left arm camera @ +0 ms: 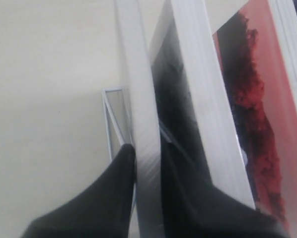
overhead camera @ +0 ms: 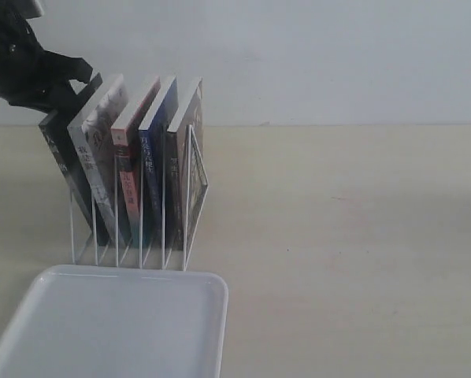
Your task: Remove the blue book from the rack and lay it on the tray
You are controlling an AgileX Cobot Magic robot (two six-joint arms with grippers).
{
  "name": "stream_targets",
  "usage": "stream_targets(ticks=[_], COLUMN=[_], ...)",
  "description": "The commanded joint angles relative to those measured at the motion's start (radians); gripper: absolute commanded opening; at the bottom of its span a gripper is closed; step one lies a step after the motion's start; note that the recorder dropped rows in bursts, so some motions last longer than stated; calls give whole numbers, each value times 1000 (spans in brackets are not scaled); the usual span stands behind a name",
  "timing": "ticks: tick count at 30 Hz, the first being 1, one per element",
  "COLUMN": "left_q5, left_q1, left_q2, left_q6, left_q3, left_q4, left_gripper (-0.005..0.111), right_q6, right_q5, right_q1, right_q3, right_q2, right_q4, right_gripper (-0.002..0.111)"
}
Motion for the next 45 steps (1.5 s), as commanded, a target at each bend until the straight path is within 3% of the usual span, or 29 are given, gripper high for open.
stream_targets(ticks=[1, 13, 45], left_q5=[6, 52, 34], left_q1=[-2, -2, -2], left_q2=[-62, -152, -17], left_q6=[-2, -57, -77], left_q3=[-4, -42, 3], left_q4=[-62, -58, -43], left_gripper=[4, 4, 4], right_q6=[-3, -3, -3], right_q5=[-8, -8, -4], right_q1=[-3, -3, -3], right_q3=[-1, -1, -1], right_q2=[-5, -5, -5], right_q4=[-2, -2, -2], right_gripper=[0, 0, 0])
